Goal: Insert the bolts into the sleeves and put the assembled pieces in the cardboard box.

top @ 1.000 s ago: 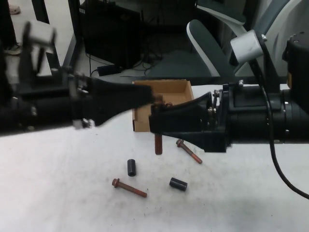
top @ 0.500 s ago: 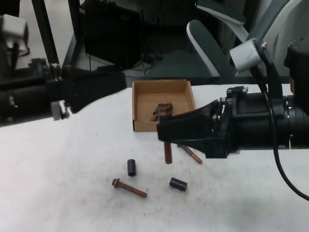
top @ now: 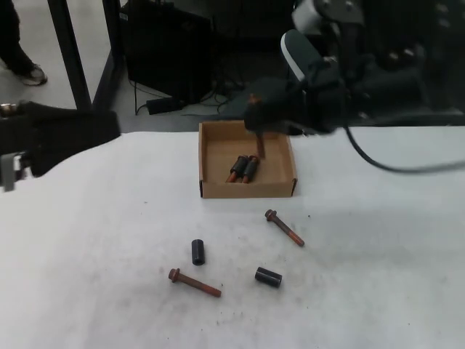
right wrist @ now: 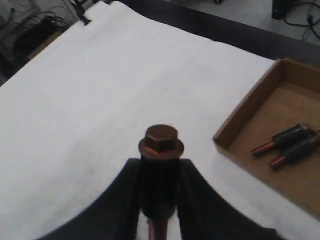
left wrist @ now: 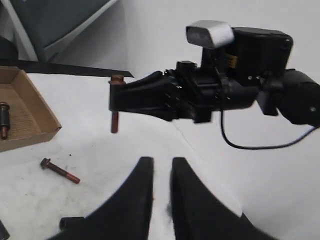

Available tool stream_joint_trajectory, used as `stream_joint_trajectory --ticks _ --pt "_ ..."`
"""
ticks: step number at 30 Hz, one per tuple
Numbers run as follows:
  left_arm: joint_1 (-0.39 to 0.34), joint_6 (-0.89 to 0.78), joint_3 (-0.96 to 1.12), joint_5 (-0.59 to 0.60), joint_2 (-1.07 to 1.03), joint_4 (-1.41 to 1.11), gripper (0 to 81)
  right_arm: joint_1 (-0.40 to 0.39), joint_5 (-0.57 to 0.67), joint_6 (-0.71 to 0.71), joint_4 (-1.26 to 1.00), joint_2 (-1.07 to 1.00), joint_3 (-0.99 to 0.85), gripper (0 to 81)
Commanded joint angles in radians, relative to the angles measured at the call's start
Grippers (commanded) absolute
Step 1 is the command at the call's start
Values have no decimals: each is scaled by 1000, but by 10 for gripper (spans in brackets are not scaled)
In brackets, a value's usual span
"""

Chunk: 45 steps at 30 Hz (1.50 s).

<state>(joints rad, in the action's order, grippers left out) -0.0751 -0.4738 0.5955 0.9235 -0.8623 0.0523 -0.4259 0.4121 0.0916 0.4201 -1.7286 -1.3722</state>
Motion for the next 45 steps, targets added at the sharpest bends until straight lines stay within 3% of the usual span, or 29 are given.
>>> stream_joint_trajectory --ticks 1,16,25,27,31,32,45 --pt "9 10 2 -25 44 39 128 13 -11 -6 10 -23 -38 3" --pt "8 10 2 -23 127 41 128 57 -109 -9 191 -574 -579 3" --pt "8 10 2 -19 127 41 128 60 -118 -51 248 -660 -656 6" --pt "8 10 2 -19 127 41 128 60 -118 -85 252 -660 -656 66" --pt "8 10 2 -16 127 41 128 60 -157 -92 284 -660 -656 381" --pt "8 10 2 -16 127 41 128 60 -177 -92 304 -660 -661 429" --pt "8 2 2 -17 127 41 128 60 -190 -107 510 -551 -665 414"
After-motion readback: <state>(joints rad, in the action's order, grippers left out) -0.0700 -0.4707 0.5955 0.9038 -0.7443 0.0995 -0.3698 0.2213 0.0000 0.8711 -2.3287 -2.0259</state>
